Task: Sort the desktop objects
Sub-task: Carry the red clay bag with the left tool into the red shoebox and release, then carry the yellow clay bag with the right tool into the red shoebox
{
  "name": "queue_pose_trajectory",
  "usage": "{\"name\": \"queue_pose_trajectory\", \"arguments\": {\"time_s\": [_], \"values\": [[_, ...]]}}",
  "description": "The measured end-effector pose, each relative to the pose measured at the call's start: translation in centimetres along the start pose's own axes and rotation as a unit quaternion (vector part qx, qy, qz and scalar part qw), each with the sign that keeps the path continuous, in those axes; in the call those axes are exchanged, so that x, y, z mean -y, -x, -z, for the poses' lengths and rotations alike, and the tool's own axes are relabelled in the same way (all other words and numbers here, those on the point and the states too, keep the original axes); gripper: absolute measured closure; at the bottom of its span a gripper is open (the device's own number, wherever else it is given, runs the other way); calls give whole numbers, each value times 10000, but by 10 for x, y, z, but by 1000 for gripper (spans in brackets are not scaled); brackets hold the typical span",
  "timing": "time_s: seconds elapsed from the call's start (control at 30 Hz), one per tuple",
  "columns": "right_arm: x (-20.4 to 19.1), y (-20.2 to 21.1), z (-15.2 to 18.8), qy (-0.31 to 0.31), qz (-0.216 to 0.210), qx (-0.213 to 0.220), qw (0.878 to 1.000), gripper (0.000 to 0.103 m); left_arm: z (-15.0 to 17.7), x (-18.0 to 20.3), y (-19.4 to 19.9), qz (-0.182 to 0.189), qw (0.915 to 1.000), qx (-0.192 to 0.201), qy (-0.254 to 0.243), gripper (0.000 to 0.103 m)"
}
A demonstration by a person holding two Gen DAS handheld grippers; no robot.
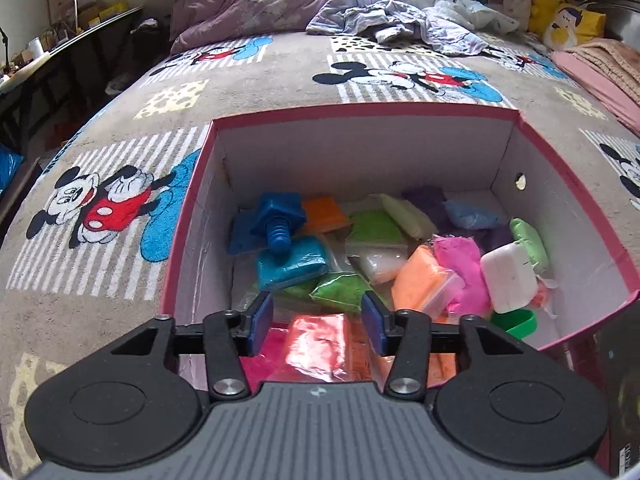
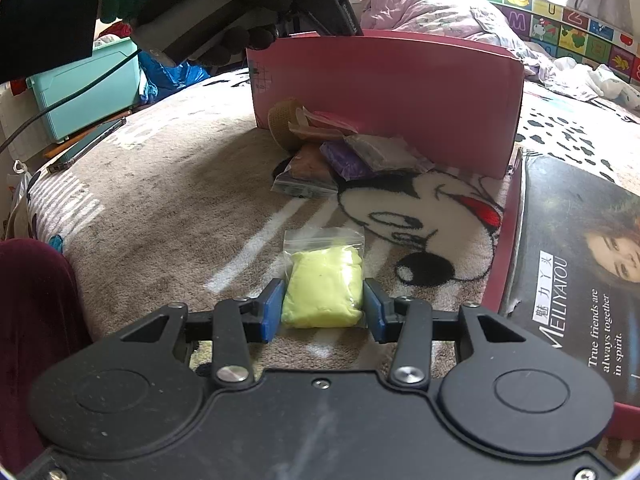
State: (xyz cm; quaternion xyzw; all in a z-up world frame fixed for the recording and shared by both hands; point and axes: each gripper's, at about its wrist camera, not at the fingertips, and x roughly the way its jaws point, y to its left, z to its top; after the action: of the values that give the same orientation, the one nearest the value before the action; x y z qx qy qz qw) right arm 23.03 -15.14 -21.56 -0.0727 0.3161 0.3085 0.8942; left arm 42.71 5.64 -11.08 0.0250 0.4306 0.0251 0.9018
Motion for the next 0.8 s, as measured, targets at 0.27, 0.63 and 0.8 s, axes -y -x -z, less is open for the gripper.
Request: {"name": "queue_pose_trajectory", "arguments": {"time_s": [0.27, 0.63, 0.8], "values": [[-1, 0, 1, 35, 8, 18, 10000, 61, 8, 6, 34, -274, 9987, 428, -100, 46], [-2, 1, 1, 30, 72, 5, 10000, 61, 31, 1, 84, -248, 9973, 691, -51, 41], [-2, 2, 1, -29, 93, -34, 9999, 61, 47, 0, 100, -116, 9974, 712, -41, 41]]}}
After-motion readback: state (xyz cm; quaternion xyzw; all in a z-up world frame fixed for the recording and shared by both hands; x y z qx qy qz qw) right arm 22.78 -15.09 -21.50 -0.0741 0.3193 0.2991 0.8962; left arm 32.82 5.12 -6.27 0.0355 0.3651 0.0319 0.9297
